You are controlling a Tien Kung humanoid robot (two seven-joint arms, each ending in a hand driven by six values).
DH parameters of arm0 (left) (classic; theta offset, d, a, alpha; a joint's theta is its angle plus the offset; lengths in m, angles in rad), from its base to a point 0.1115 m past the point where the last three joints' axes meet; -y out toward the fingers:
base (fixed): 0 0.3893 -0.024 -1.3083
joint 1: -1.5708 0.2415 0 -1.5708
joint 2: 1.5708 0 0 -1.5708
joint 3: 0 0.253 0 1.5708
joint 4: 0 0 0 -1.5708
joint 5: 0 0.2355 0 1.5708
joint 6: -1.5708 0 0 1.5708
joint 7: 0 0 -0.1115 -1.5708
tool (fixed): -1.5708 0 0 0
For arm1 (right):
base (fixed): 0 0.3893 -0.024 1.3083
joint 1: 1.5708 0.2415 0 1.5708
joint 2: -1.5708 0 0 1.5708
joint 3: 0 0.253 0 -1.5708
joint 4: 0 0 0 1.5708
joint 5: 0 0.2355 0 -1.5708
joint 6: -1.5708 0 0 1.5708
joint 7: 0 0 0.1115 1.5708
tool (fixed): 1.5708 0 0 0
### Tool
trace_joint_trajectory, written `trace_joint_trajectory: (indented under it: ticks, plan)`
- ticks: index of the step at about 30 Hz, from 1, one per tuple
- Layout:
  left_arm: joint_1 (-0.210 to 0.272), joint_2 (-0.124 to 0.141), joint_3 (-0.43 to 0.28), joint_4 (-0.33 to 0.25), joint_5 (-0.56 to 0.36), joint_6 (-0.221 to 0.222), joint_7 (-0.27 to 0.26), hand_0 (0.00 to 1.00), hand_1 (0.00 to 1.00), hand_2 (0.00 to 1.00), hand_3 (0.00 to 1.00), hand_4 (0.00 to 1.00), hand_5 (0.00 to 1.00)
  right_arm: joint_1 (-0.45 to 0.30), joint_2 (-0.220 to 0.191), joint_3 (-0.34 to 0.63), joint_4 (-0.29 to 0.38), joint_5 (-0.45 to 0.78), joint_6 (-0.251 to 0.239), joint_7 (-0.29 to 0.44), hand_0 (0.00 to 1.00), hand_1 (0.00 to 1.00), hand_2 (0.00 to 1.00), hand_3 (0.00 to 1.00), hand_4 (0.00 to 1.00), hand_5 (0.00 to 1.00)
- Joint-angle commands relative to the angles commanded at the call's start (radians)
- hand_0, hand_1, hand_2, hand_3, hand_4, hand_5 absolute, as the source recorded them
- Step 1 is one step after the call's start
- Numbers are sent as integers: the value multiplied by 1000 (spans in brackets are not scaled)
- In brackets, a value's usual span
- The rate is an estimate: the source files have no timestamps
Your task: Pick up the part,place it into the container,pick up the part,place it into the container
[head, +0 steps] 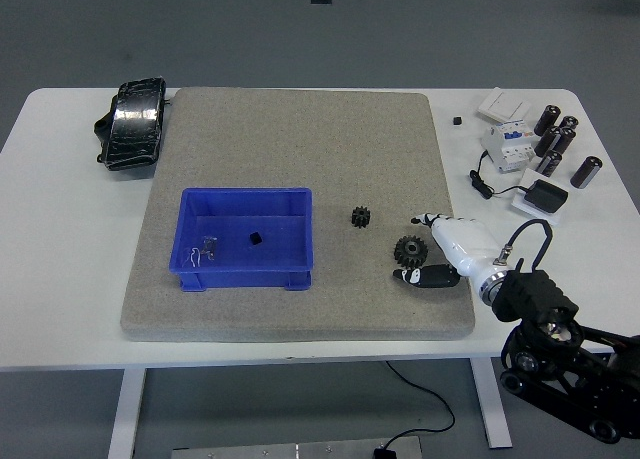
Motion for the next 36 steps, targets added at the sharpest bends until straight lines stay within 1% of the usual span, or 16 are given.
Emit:
trace_joint_trajectory:
  ticks: [1,7,8,13,14,19,20,25,26,31,32,36]
  plan:
    - [0,0,0,0,0,0,0,685,668,597,575,622,394,2,1,-3,-2,1,-1,0,507,647,718,793,867,484]
    - [-1,-1,1,1,0,-1,-1,685,668,597,575,622,394,21,9,-32,-18,0,-17,6,507,647,718,793,867,484]
    - [-1,-1,1,0,0,-1,-1,685,667,597,575,622,394,24,9,-35,-19,0,-19,7,442,567,607,714,754,394]
    - [0,1,1,-1,1,-1,0,685,667,597,575,622,394,33,10,-55,-31,-4,-23,9,442,567,607,714,754,394]
    - [0,1,1,-1,1,-1,0,685,667,596,574,623,393,33,10,-57,-33,-5,-23,9,394,491,538,686,653,329]
    - [0,1,5,0,-4,-2,-3,685,667,596,574,623,393,35,10,-70,-45,-4,-25,12,394,491,538,686,653,329]
    - [0,1,5,0,-5,-2,-4,685,667,596,569,622,391,35,10,-73,-46,-4,-27,14,379,480,496,683,635,318]
    - [0,2,6,1,-7,-1,-6,685,667,596,569,622,391,37,8,-83,-52,-7,-36,21,379,480,496,683,635,318]
    - [0,2,6,0,-7,-1,-6,685,667,596,566,621,392,38,8,-84,-52,-8,-37,22,407,483,455,622,393,97]
    - [0,3,5,0,-7,0,-7,685,667,596,566,621,392,38,5,-82,-53,-7,-46,28,407,483,455,622,393,97]
    - [0,3,5,0,-7,0,-7,684,667,596,565,618,389,37,4,-81,-52,-6,-49,30,409,473,421,513,344,19]
    - [1,3,5,0,-8,0,-7,684,667,596,565,618,389,36,2,-72,-41,-1,-70,40,409,473,421,513,344,19]
